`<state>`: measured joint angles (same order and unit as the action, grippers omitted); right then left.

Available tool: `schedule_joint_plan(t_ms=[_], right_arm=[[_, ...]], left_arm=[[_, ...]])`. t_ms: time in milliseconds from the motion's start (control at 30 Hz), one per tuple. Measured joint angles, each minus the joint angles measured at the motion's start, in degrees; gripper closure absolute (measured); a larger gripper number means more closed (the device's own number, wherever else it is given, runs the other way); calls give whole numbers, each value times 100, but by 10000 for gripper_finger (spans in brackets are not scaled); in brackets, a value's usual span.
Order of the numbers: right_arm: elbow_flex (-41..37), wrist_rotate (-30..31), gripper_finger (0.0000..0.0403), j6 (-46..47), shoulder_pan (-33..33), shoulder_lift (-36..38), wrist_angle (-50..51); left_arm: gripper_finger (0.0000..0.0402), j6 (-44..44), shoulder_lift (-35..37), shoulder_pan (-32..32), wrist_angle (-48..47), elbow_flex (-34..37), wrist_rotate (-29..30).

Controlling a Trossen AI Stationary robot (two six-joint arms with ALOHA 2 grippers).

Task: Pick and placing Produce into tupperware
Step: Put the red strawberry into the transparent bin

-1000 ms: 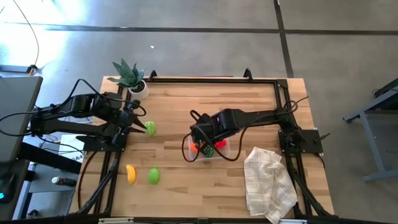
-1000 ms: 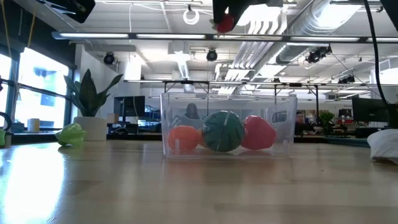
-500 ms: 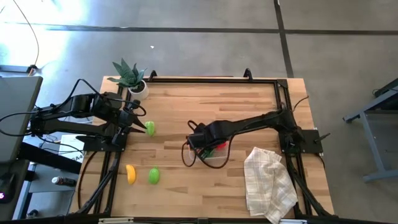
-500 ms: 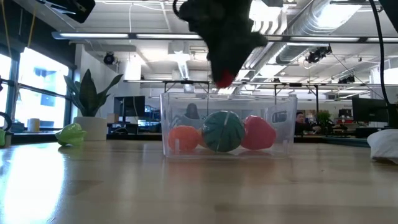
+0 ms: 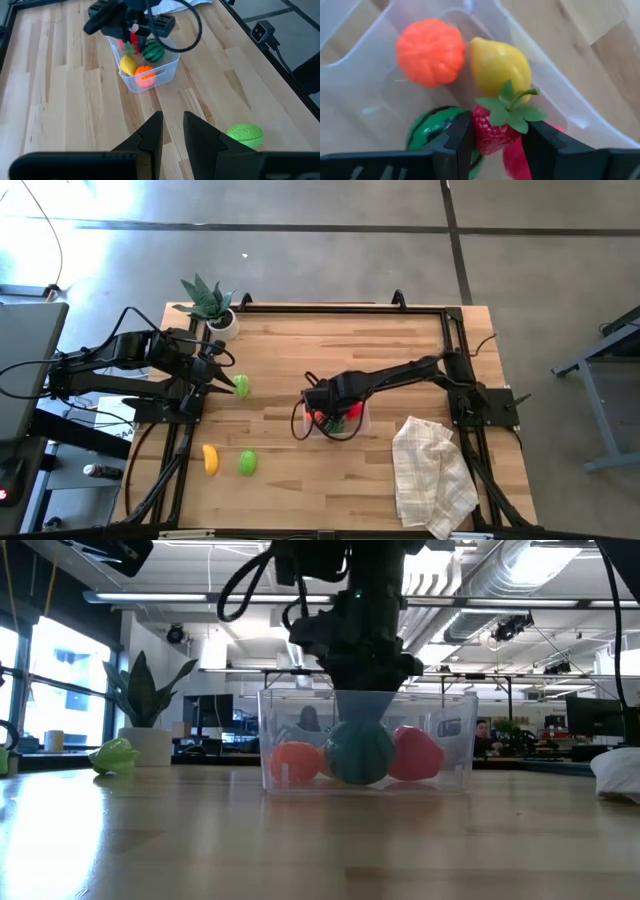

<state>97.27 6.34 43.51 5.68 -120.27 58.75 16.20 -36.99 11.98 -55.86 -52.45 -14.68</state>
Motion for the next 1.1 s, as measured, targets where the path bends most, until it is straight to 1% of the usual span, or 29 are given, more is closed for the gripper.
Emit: schedule_joint_plan(t_ms=[133, 333, 867, 967, 1100], right_arm=[[-34, 112, 279, -67, -52, 1, -1], [-33, 113, 279, -307, -47, 2, -4], [-33, 119, 278, -225, -40, 2, 1], [-33, 119, 266, -143, -40, 2, -1], [-33, 121, 231, -83, -40, 2, 2]], left_arm=[[334, -2, 0, 0, 0, 0, -2], [334, 0, 0, 0, 0, 0, -1], [334, -2, 0, 1, 0, 0, -1], [334, 0, 0, -1, 0, 0, -1], [334, -2, 0, 1, 0, 0, 0]])
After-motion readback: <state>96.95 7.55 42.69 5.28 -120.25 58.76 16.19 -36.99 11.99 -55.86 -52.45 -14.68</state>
